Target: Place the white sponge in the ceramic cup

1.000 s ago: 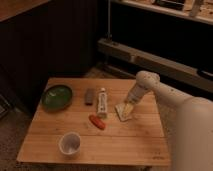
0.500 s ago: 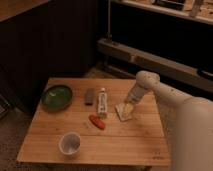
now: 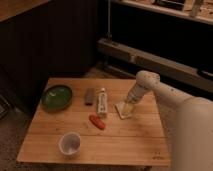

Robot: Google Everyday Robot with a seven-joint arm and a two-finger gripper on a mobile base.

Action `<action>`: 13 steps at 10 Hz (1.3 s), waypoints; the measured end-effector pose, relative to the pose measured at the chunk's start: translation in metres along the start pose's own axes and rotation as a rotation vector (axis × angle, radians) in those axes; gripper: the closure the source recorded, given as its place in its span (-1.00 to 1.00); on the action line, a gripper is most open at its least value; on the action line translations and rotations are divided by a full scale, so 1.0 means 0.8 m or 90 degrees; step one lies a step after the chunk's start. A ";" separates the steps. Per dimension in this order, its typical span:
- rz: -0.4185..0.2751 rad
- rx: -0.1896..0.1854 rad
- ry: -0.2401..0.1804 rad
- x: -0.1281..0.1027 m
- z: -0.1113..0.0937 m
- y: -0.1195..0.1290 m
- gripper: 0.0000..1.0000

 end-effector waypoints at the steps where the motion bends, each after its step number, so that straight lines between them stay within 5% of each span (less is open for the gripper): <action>1: -0.001 -0.001 0.001 0.000 -0.002 0.000 0.69; 4: 0.001 -0.002 0.003 0.002 -0.002 0.001 1.00; 7: -0.007 0.009 -0.012 -0.006 0.015 -0.033 1.00; 13: -0.008 0.008 -0.013 -0.006 0.010 -0.031 1.00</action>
